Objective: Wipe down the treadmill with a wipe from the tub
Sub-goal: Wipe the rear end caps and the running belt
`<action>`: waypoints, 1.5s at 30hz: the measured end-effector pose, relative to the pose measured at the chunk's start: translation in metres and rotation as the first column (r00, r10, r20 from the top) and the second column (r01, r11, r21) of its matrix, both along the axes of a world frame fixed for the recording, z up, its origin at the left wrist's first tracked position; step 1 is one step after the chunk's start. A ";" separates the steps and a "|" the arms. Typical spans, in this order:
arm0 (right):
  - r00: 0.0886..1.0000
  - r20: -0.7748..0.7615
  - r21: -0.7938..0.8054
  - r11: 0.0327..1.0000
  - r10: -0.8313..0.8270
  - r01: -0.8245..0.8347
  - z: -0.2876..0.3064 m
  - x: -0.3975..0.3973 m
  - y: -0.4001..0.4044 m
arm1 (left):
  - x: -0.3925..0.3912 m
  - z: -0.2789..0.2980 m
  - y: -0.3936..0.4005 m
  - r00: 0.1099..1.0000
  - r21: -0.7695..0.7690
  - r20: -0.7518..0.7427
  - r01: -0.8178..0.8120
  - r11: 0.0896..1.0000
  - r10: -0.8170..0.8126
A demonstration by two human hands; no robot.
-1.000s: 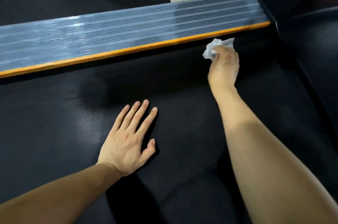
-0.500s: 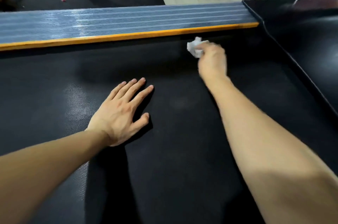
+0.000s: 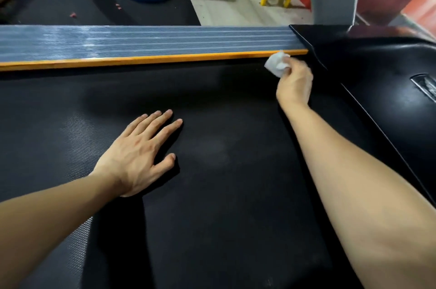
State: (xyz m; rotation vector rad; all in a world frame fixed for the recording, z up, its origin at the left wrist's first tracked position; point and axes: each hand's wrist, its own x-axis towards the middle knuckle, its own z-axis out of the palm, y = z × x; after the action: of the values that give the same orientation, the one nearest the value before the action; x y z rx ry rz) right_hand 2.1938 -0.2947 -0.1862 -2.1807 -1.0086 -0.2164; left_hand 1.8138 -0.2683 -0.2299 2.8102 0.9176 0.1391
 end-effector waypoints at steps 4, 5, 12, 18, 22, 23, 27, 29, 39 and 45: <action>0.981 -0.186 -0.092 0.995 -0.052 0.035 -0.007 0.007 0.037 | 0.000 0.001 0.000 1.000 0.009 -0.005 0.001 1.000 -0.001; 0.968 -0.234 -0.104 0.992 -0.094 0.071 -0.008 -0.002 0.046 | 0.000 0.001 0.000 1.000 0.003 -0.001 -0.002 1.000 0.002; 0.908 -0.196 -0.031 0.924 0.369 -0.382 -0.019 -0.136 0.049 | 0.000 0.004 -0.001 1.000 -0.014 0.005 -0.002 1.000 0.002; 0.756 -0.080 -0.276 0.715 0.649 -0.643 -0.012 -0.157 0.019 | 0.001 0.006 -0.001 1.000 -0.027 -0.011 0.001 1.000 -0.001; 0.746 0.215 -0.383 0.757 0.630 -0.529 -0.014 -0.147 0.017 | 0.001 0.007 -0.001 1.000 -0.025 -0.001 -0.007 1.000 0.007; 0.763 0.246 -0.402 0.779 0.598 -0.481 -0.013 -0.151 0.015 | 0.001 0.007 -0.001 1.000 -0.026 -0.001 -0.010 1.000 0.010; 0.886 0.041 -0.299 0.852 0.461 -0.429 -0.012 -0.177 0.008 | 0.001 0.006 -0.001 1.000 -0.035 0.014 -0.004 0.999 0.004; 0.891 0.088 -0.324 0.859 0.445 -0.397 -0.015 -0.180 0.016 | 0.000 0.006 -0.001 1.000 -0.043 0.020 -0.001 0.999 0.002; 0.950 0.082 -0.458 0.858 0.302 -0.233 0.011 -0.069 0.056 | 0.001 0.004 -0.001 0.999 -0.023 0.031 -0.015 1.000 0.015; 0.970 0.087 -0.512 0.846 0.225 -0.150 0.004 -0.070 0.071 | 0.002 0.003 -0.001 1.000 -0.020 0.028 -0.007 1.000 0.008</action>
State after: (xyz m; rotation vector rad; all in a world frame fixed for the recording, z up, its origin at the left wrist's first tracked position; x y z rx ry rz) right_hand 2.1241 -0.2236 -0.1827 -2.5312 -1.4896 -0.0141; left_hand 1.8156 -0.2696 -0.2268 2.7796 0.9179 0.1692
